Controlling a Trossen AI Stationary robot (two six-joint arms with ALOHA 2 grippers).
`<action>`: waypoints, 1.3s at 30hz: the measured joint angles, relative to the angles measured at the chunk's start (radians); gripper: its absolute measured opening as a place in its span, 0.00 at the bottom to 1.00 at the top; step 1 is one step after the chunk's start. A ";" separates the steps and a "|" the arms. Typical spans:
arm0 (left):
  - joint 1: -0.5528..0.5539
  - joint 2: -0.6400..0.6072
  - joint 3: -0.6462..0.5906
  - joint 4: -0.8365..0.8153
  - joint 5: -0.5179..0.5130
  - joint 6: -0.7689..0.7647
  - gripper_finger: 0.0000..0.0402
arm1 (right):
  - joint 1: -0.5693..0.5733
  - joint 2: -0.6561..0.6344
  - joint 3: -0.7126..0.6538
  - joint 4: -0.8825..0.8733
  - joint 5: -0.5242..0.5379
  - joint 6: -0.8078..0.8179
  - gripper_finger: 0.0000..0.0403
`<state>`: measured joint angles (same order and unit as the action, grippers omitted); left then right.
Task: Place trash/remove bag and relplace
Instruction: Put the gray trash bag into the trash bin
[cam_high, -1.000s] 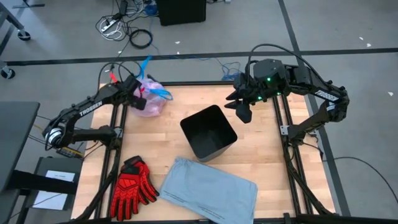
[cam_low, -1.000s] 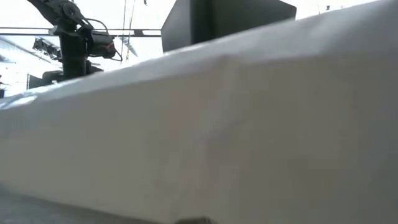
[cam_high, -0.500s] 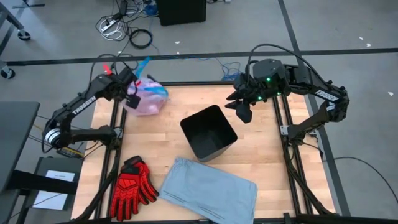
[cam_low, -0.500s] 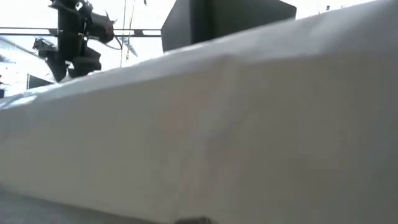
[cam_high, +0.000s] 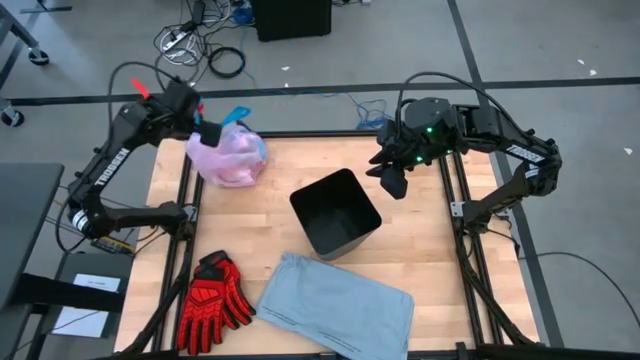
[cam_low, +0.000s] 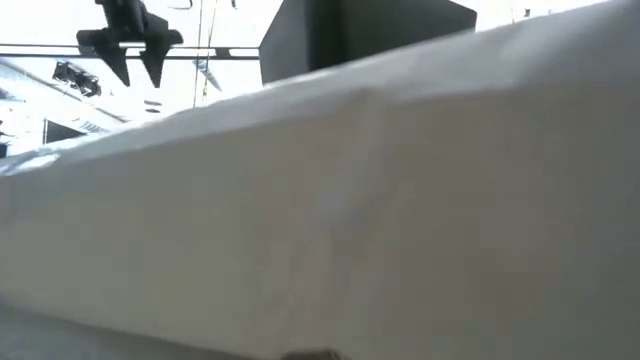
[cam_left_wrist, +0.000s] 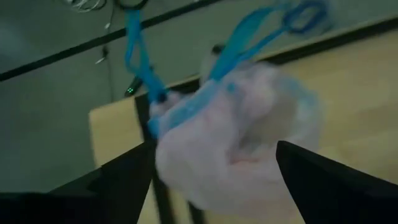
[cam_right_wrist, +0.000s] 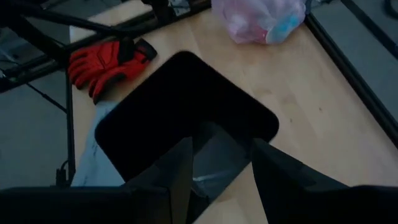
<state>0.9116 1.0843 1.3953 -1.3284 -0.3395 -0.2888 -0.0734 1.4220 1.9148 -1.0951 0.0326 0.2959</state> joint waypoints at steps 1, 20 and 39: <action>0.000 0.000 0.024 0.002 0.016 -0.006 0.86 | 0.000 0.000 0.000 -0.012 0.000 0.000 0.38; -0.510 -0.050 0.170 0.217 0.254 -0.211 0.86 | 0.027 -0.096 0.000 -0.464 0.339 -0.064 0.33; -1.242 0.131 -0.300 0.891 0.010 -0.759 0.84 | 0.027 -0.554 -0.625 -0.156 -0.081 -0.025 0.33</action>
<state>-0.3309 1.2158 1.0953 -0.4371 -0.3294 -1.0480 -0.0467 0.8683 1.2895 -1.2510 -0.0481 0.2707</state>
